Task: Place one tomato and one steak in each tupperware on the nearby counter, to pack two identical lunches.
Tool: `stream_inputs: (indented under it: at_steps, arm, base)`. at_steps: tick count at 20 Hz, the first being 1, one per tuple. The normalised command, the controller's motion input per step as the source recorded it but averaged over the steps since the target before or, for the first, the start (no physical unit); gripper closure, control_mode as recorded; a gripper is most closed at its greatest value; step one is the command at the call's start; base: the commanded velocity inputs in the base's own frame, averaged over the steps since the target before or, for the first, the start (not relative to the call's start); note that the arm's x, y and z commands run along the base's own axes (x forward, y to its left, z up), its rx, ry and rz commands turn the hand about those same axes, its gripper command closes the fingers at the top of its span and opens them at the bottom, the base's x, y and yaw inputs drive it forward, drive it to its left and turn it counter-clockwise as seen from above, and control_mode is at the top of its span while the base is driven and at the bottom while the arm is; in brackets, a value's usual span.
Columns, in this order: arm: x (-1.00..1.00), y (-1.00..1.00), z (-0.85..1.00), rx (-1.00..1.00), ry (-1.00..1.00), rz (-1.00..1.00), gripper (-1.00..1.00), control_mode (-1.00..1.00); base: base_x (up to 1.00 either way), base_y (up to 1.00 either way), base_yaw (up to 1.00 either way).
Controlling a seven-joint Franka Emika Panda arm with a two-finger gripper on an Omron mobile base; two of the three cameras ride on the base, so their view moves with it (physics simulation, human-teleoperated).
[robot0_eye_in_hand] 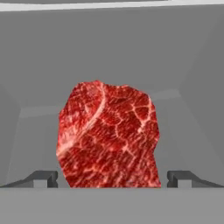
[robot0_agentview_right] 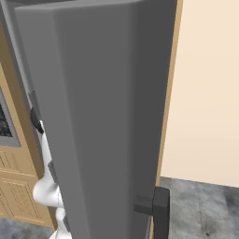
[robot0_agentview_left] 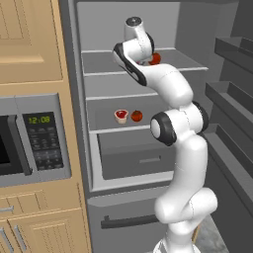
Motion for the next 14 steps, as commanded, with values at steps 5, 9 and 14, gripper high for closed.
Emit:
stream_inputs:
  at_steps: [5,9,14]
  arm:
    - [0.08,0.00,-0.75,0.00,-0.02,-0.05,1.00,-1.00]
    - [0.21,0.00,-0.34,0.00,-0.02,-0.01,1.00,-1.00]
    - [-0.01,0.00,-0.04,0.00,0.02,0.00,1.00,-1.00]
  base:
    - [0.00,0.00,0.00]
    - [0.00,0.00,0.00]
    - [0.00,0.00,0.00]
